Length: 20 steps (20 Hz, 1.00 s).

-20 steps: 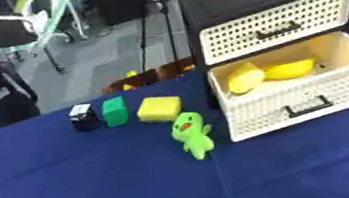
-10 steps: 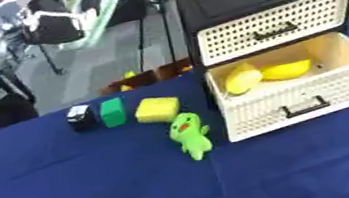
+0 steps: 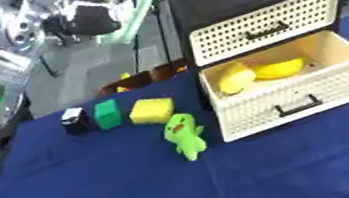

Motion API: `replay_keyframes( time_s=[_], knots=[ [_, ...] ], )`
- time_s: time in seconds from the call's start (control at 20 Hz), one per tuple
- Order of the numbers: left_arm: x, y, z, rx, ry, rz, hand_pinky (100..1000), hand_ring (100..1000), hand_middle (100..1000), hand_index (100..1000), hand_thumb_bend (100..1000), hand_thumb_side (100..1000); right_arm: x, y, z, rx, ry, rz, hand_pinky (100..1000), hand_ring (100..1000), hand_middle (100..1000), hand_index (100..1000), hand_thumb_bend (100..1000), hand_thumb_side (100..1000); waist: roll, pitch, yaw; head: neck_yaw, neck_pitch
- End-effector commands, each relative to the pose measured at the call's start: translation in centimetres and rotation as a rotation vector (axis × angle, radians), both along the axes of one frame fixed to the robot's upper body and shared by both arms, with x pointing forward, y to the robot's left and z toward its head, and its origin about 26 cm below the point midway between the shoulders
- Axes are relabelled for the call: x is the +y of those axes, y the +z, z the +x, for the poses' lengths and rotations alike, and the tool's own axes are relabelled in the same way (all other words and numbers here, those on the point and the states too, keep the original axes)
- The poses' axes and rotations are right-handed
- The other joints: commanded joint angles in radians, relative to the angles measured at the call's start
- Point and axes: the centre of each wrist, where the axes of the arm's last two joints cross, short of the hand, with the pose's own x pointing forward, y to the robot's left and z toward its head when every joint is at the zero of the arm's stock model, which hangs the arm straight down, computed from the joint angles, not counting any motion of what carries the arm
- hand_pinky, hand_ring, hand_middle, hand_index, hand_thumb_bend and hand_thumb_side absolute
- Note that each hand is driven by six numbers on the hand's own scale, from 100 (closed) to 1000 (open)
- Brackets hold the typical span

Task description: Pick up objects from table and place into drawer.

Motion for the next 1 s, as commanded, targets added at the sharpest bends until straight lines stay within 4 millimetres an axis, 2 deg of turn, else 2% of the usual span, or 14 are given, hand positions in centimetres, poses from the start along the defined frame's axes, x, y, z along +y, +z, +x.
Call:
replay_keyframes(
  time_s=[0.05, 0.55, 1.0],
  knots=[
    [-0.7, 1.0, -0.2, -0.011, -0.025, -0.02, 162, 414, 441, 569, 100, 294, 0.2, 1.1, -0.4, -0.03, 0.006, -0.011, 564, 658, 597, 775, 100, 896, -0.006, -0.014, -0.006, 0.001, 0.009],
    [-3.2, 0.3, 0.7, 0.051, -0.084, -0.1, 127, 389, 424, 570, 100, 310, 0.7, 2.2, -0.6, -0.055, 0.024, 0.017, 565, 659, 597, 776, 100, 895, 0.012, -0.007, -0.05, -0.001, 0.012],
    [-4.2, -1.0, 2.5, 0.089, -0.074, -0.123, 117, 382, 418, 568, 100, 324, 1.0, 2.7, -0.6, -0.064, 0.037, 0.035, 563, 655, 593, 777, 100, 898, 0.032, 0.005, -0.085, 0.005, -0.008]
  ],
)
